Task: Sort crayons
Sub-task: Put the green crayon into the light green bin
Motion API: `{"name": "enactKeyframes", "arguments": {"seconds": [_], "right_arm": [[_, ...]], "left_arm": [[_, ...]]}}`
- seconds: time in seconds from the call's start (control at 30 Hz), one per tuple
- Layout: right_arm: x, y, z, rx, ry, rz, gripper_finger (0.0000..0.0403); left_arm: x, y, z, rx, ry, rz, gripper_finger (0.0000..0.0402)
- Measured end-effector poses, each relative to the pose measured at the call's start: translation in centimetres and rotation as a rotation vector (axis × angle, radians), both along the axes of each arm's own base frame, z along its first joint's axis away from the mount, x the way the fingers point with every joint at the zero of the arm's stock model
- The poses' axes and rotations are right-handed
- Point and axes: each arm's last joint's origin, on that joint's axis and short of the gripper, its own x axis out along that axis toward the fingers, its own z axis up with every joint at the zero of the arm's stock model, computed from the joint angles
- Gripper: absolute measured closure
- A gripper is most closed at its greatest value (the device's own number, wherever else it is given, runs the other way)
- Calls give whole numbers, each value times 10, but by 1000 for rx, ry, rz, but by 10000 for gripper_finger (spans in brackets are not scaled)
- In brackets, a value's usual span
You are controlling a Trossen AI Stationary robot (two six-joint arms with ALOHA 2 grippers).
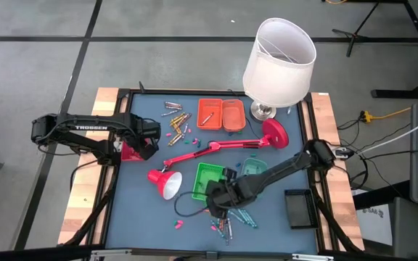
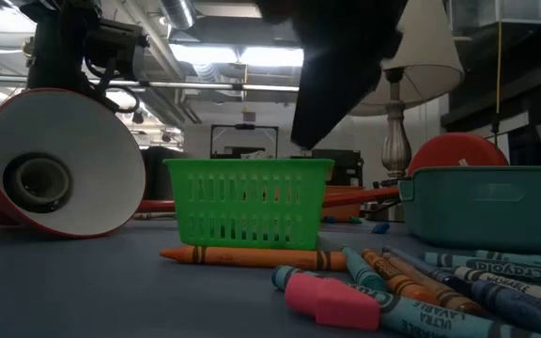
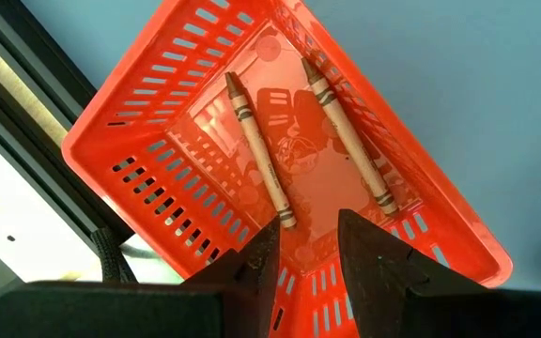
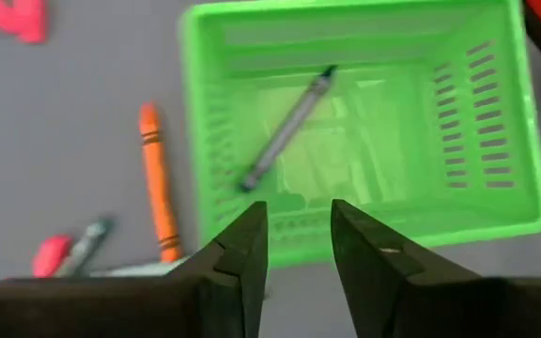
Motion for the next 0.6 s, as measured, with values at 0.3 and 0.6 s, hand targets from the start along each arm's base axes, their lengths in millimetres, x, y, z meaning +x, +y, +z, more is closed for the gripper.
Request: {"name": "enactKeyframes", "arguments": {"seconds": [0.3, 0.6], "right_arm": [[-30, 49, 3, 34, 27, 68, 288], [-59, 72, -29, 47, 82, 29, 287]], "left_arm": [[0, 0, 0, 0, 0, 0, 308], [0, 0, 0, 0, 0, 0, 308]]}}
